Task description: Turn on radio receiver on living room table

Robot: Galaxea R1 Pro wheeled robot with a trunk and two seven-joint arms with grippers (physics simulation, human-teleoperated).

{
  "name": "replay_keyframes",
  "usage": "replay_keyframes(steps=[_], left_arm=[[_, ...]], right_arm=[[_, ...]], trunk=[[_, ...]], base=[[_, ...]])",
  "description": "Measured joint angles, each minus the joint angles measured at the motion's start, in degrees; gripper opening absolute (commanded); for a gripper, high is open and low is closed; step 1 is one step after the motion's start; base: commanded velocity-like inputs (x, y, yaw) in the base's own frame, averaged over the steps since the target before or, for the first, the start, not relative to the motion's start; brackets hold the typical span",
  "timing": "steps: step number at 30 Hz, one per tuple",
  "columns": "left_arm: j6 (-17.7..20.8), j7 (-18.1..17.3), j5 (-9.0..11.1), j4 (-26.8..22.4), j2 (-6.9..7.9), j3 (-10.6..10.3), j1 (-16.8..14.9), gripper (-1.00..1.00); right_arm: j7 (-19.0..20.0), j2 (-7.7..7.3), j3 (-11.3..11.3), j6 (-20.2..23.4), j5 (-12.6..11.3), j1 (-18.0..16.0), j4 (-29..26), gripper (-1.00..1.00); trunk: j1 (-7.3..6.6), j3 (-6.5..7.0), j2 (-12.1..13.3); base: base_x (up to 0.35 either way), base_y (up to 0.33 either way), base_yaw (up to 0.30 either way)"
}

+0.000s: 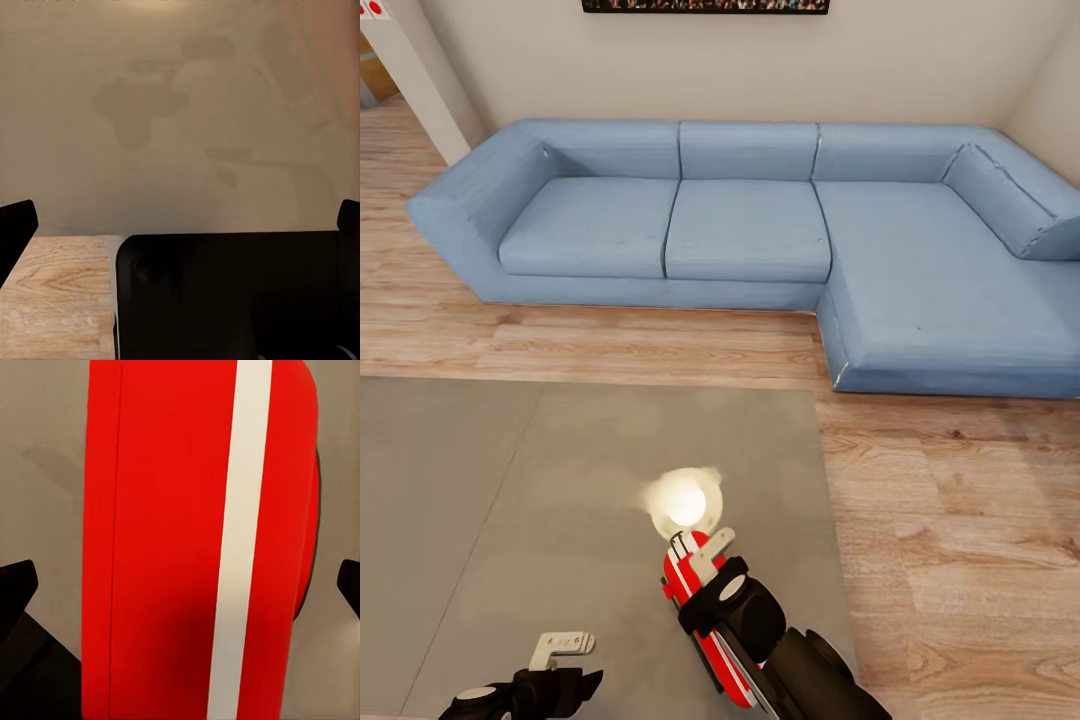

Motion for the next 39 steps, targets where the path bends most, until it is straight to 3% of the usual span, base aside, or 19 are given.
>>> replay_keyframes(steps=[18,27,39], left_arm=[[0.0,0.0,0.0,0.0,0.00,0.0,0.0,1.00],[0.0,0.0,0.0,0.0,0.00,0.0,0.0,1.00],[0.0,0.0,0.0,0.0,0.00,0.0,0.0,1.00]], right_arm=[[-0.1,0.21,-0.1,0.7,-0.1,0.0,0.2,1.00],[-0.3,0.83,-4.5,3.8,-0.1,0.0,1.6,1.00],[-0.3,1.00,-4.9,3.8,-0.1,0.0,1.8,1.00]], trunk=[[0.00,0.00,0.0],[0.00,0.00,0.0],[0.00,0.00,0.0]], base=[[0.000,0.000,0.000],[0.000,0.000,0.000],[0.000,0.000,0.000]])
